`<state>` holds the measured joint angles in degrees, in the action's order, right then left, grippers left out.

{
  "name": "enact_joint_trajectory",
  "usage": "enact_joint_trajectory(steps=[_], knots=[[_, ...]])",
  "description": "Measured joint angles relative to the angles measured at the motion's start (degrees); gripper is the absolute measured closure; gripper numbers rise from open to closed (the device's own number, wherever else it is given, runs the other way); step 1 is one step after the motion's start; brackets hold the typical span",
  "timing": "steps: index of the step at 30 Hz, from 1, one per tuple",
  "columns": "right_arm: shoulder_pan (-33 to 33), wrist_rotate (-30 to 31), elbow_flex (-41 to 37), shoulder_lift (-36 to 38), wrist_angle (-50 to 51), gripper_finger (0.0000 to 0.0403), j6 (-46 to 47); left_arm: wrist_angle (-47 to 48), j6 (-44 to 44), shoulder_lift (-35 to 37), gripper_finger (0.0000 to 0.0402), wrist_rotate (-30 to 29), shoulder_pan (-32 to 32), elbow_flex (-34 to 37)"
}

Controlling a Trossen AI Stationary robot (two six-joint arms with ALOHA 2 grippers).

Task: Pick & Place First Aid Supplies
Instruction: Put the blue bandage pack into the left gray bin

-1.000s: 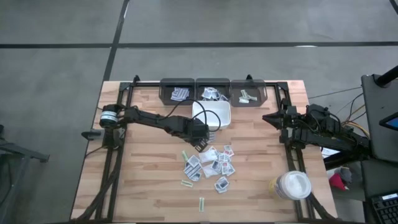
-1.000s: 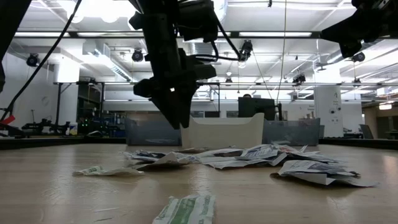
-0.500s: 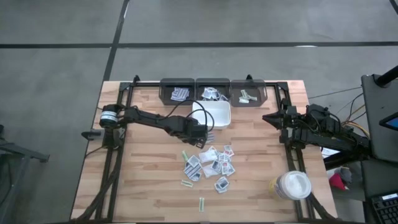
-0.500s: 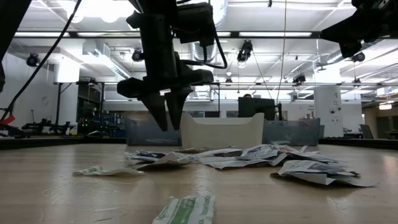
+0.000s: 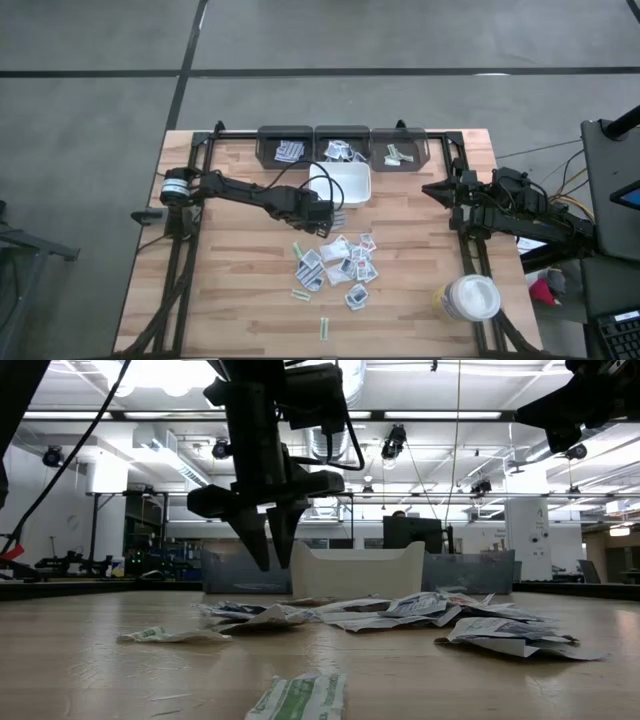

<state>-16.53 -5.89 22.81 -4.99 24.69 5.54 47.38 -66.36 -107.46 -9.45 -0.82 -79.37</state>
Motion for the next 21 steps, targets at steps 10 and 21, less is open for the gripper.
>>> enact_joint_trajectory(steps=[10, 21], knots=[[0.0, 0.0, 0.0, 0.0, 0.0, 0.0364, 0.0, -0.3, -1.2, 0.0, 0.0282, 0.2, 0.0, 0.0], [0.0, 0.0, 0.0, 0.0, 0.0, 0.0364, 0.0, -0.2, -1.2, 0.0, 0.0282, 0.2, 0.0, -0.1]])
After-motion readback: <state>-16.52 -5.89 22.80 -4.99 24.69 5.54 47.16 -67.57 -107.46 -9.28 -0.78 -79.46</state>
